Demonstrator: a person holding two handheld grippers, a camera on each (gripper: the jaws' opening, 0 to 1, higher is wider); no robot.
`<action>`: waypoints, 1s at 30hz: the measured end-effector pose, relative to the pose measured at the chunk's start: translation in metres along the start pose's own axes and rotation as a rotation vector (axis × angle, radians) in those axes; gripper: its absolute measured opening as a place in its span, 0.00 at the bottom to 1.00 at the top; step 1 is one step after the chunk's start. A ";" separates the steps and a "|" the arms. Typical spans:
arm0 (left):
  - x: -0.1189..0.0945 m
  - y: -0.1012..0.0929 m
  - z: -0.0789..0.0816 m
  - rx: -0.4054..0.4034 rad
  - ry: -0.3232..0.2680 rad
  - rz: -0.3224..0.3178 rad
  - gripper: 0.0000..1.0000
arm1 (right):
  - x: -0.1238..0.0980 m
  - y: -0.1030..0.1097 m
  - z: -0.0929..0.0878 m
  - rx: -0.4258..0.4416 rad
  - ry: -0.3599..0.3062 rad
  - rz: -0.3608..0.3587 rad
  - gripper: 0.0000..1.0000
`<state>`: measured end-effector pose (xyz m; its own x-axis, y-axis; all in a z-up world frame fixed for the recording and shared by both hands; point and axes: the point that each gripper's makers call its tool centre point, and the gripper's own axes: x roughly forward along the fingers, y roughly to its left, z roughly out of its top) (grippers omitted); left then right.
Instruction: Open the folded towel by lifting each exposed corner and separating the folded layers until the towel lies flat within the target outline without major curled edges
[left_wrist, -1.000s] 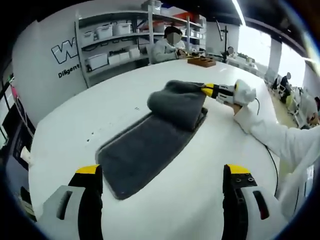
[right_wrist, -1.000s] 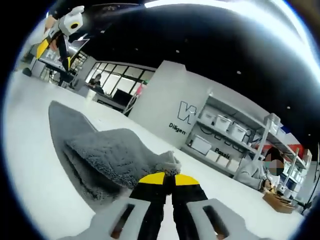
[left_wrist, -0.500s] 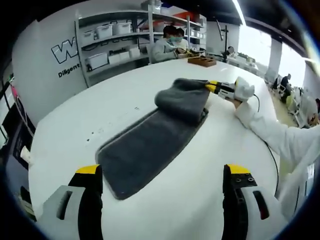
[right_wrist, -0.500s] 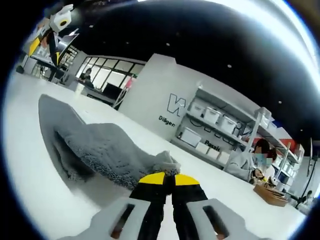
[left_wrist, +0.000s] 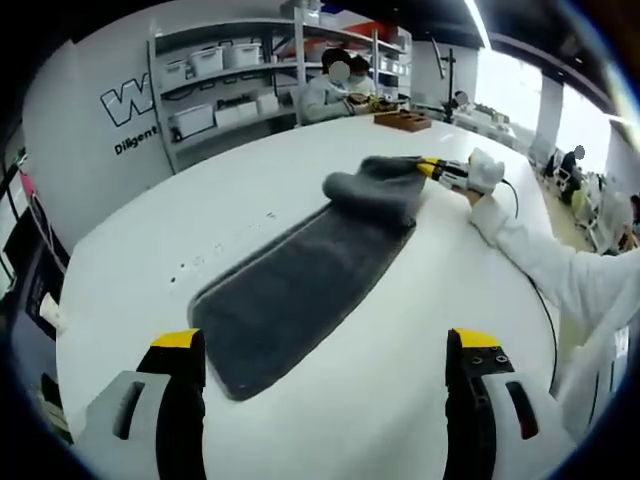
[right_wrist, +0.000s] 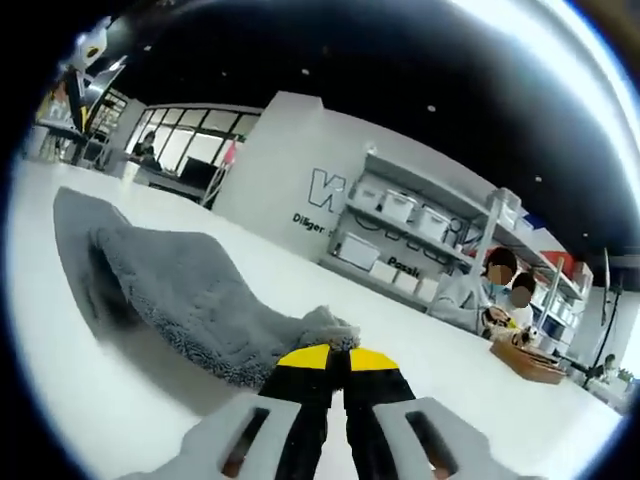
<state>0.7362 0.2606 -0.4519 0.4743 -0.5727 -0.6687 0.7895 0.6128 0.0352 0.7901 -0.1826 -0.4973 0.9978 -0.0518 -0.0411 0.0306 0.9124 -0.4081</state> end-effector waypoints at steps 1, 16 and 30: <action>0.001 -0.001 0.000 0.000 0.000 0.000 0.98 | 0.000 -0.004 -0.002 0.006 0.005 -0.008 0.00; 0.000 0.001 -0.002 -0.001 0.003 0.001 0.98 | -0.010 -0.054 -0.031 0.023 0.070 -0.118 0.00; 0.003 0.000 -0.003 0.002 0.010 0.000 0.98 | -0.019 -0.089 -0.050 0.052 0.106 -0.194 0.00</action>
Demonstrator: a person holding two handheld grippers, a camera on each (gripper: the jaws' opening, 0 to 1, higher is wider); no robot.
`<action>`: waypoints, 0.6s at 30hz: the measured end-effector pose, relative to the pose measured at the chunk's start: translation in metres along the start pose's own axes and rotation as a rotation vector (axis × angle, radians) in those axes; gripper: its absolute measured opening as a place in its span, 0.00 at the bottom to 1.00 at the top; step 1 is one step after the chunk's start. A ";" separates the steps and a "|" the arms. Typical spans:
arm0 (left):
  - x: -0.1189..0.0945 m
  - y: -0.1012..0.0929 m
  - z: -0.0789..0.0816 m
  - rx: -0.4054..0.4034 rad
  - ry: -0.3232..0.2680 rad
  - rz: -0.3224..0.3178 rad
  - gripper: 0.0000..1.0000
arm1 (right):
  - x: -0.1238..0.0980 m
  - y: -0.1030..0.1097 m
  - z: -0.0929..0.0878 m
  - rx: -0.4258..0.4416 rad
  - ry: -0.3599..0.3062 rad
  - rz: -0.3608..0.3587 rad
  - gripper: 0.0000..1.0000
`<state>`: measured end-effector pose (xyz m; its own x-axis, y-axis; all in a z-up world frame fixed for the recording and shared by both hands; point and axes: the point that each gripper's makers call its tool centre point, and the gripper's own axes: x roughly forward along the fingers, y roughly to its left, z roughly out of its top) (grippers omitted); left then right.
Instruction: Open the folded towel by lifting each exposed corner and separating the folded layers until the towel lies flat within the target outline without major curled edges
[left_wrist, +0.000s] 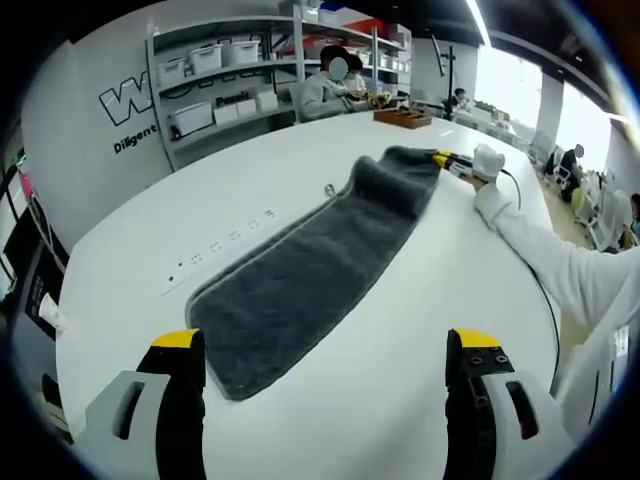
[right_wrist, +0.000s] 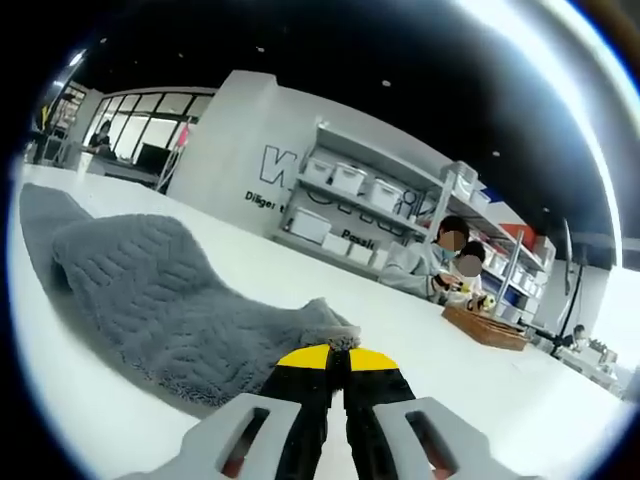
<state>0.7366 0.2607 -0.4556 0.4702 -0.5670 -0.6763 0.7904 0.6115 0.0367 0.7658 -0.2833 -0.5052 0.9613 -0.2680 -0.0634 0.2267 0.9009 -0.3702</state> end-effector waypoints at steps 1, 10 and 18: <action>0.000 0.000 0.000 0.000 0.000 0.000 0.98 | 0.000 -0.002 -0.001 0.005 0.003 -0.007 0.00; -0.001 0.001 -0.002 0.000 0.004 0.001 0.98 | -0.003 -0.020 -0.012 0.041 0.026 -0.047 0.00; 0.001 0.001 -0.003 0.000 0.009 0.002 0.98 | -0.006 -0.037 -0.020 0.065 0.040 -0.085 0.00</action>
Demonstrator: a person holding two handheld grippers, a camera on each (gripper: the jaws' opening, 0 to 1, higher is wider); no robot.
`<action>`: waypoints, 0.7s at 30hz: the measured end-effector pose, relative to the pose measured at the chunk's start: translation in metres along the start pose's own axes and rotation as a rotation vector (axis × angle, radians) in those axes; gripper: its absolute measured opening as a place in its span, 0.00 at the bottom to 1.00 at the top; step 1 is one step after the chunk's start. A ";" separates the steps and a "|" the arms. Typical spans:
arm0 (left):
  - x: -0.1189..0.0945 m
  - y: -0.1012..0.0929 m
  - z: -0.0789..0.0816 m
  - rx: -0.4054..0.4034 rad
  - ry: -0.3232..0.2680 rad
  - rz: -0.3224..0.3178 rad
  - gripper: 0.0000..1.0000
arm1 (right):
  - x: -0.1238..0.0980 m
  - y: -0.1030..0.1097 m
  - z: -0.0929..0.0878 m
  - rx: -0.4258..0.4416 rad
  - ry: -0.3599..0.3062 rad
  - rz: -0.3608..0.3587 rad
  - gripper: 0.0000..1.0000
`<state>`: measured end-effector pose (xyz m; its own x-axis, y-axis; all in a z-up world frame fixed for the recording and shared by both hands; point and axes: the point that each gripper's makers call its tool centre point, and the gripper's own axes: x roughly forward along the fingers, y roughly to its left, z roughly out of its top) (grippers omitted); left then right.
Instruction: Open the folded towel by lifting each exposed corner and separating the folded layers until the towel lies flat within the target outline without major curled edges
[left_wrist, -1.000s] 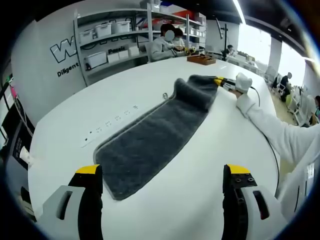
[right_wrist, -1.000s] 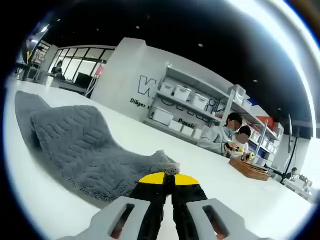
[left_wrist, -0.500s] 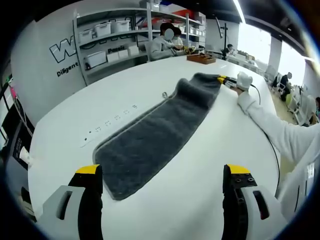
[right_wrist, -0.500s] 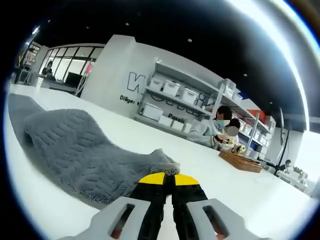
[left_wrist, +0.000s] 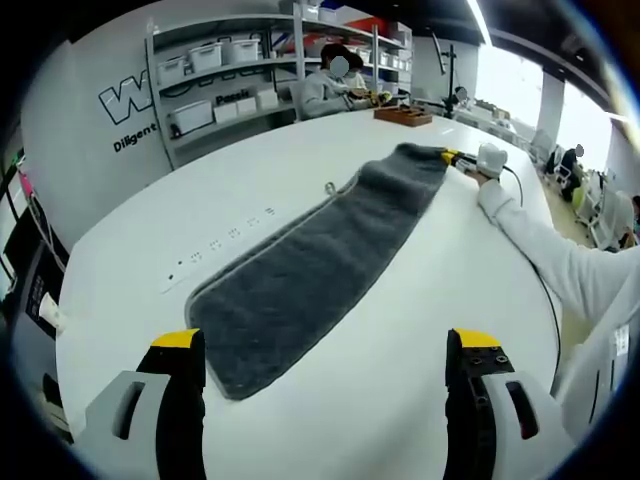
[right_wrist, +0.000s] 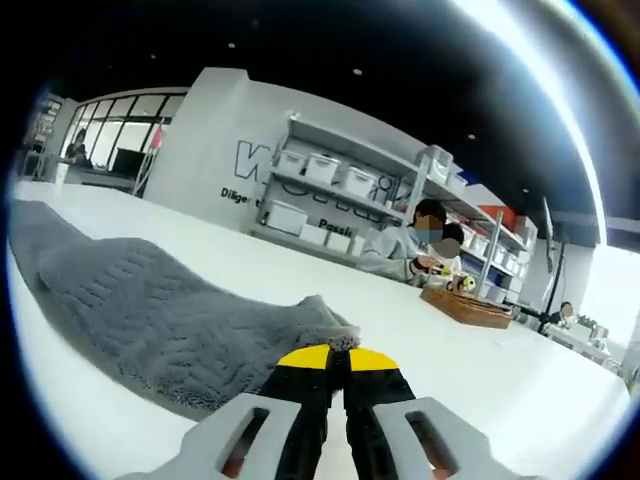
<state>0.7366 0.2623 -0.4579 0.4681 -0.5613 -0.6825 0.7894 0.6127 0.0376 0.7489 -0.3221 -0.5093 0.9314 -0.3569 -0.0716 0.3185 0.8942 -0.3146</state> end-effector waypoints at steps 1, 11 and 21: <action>0.000 0.000 0.000 0.000 0.000 0.000 0.98 | 0.000 -0.002 -0.001 0.002 0.001 -0.003 0.00; 0.001 -0.003 -0.001 0.004 0.005 -0.001 0.98 | 0.002 -0.015 -0.007 0.015 0.018 -0.032 0.00; 0.001 -0.004 -0.003 0.005 0.006 -0.001 0.98 | 0.002 -0.024 -0.020 0.068 0.065 -0.060 0.00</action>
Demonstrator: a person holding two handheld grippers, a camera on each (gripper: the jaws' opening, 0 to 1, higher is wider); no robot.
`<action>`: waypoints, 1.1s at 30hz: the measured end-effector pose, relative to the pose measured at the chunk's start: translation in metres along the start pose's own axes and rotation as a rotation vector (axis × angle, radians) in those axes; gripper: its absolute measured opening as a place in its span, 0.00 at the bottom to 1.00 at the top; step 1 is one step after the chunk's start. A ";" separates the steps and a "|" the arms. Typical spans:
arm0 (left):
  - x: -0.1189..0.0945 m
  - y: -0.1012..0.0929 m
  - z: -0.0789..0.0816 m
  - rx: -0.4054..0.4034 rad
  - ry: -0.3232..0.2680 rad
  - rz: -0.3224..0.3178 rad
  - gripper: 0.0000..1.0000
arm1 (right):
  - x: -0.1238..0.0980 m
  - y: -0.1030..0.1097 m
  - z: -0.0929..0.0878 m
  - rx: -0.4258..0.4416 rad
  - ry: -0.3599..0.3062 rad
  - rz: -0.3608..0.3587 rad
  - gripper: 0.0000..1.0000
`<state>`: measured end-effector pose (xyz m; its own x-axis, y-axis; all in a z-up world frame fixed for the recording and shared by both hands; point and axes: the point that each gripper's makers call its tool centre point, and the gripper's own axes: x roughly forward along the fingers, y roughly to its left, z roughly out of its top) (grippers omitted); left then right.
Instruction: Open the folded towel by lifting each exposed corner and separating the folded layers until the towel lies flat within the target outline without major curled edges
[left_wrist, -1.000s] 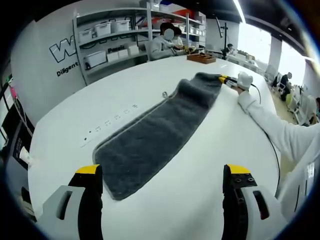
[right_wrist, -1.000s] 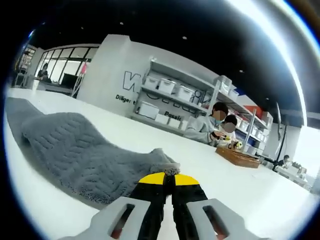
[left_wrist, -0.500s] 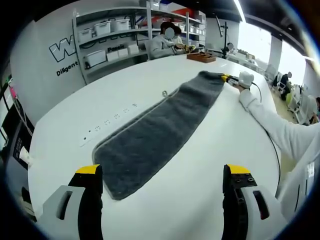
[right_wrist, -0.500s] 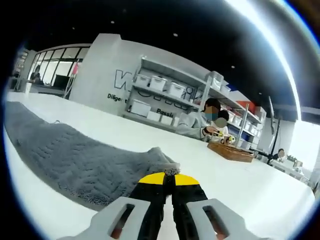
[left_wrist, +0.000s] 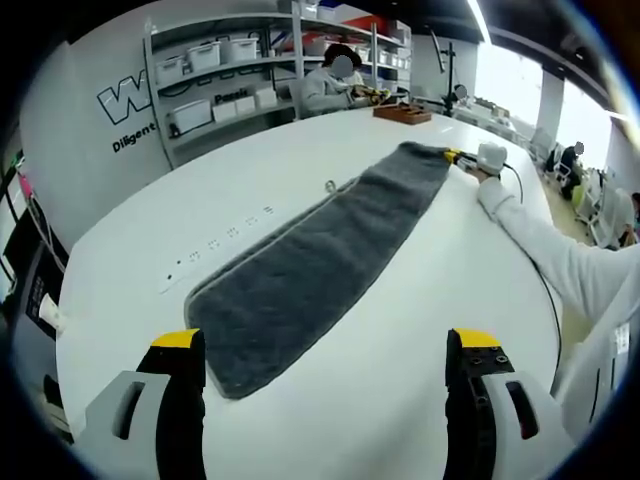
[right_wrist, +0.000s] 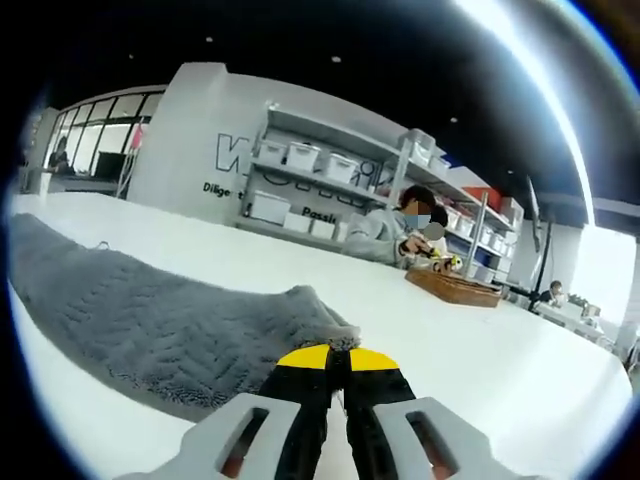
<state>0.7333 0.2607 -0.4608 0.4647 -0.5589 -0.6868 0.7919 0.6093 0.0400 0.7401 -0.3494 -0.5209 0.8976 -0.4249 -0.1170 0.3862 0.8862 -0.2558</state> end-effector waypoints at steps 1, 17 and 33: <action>0.000 0.000 0.000 0.001 0.001 -0.001 0.98 | 0.000 0.000 -0.001 0.005 0.004 0.000 0.00; -0.007 -0.004 0.006 0.013 -0.022 -0.017 0.98 | -0.008 -0.006 -0.014 0.152 0.035 0.000 0.18; -0.041 0.007 0.014 -0.008 -0.130 -0.011 0.98 | -0.062 0.031 0.005 0.098 -0.009 0.101 0.58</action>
<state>0.7249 0.2801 -0.4225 0.5043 -0.6333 -0.5871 0.7941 0.6071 0.0272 0.6973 -0.2945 -0.5165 0.9346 -0.3316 -0.1288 0.3125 0.9383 -0.1478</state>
